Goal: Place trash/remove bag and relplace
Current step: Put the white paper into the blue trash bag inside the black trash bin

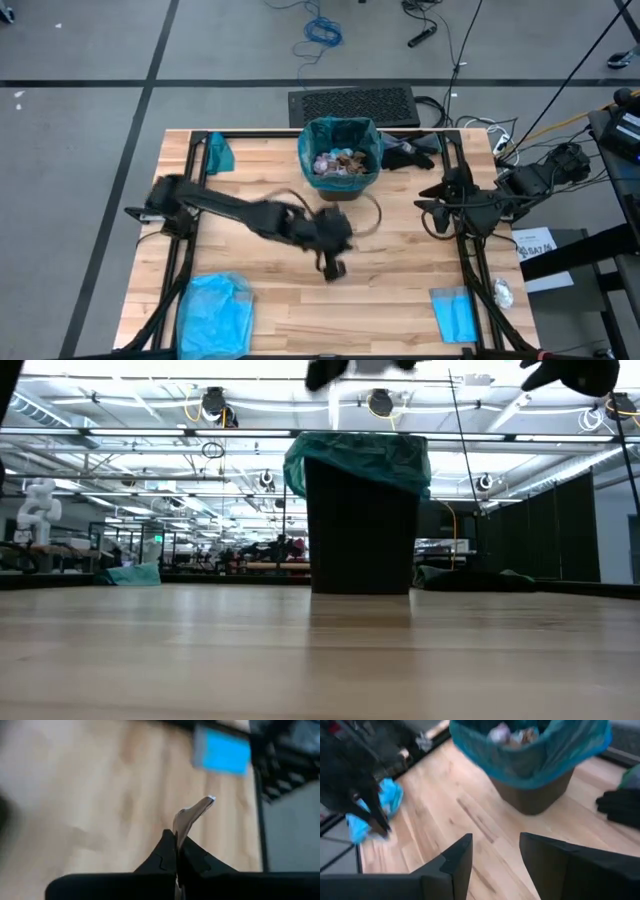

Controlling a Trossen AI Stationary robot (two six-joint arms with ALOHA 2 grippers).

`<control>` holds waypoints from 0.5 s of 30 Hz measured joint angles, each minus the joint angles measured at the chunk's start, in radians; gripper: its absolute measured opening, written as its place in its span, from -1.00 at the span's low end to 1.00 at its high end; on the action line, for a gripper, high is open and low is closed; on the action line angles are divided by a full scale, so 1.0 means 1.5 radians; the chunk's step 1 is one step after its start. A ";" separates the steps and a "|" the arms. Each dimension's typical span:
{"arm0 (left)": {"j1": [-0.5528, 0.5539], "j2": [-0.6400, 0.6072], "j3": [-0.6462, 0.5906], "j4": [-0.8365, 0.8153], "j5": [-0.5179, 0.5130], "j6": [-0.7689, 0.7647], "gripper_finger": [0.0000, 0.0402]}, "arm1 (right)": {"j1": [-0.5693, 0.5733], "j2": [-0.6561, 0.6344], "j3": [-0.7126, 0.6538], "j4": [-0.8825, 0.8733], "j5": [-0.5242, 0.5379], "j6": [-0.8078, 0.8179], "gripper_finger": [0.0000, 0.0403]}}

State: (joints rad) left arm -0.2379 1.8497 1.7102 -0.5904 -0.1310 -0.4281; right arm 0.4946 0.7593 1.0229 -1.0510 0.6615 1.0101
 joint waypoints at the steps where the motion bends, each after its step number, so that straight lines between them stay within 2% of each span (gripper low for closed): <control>1: 0.008 -0.022 0.008 -0.005 -0.026 0.023 -0.99 | 0.002 0.001 0.000 0.008 0.015 0.000 -0.26; 4: 0.054 -0.079 0.019 -0.004 -0.072 0.086 -0.99 | 0.004 0.006 0.000 0.032 0.050 0.000 -0.29; 8: 0.151 -0.115 0.020 -0.013 -0.068 0.163 -0.99 | 0.003 0.016 0.000 0.053 0.084 0.010 -0.32; 15: 0.338 -0.096 0.019 -0.017 0.093 0.220 -0.95 | 0.003 0.040 0.000 0.054 0.145 0.093 -0.32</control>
State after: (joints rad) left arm 0.2684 1.7059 1.7386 -0.6155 0.0086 -0.0980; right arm 0.4984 0.8195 1.0229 -0.9696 0.8789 1.1502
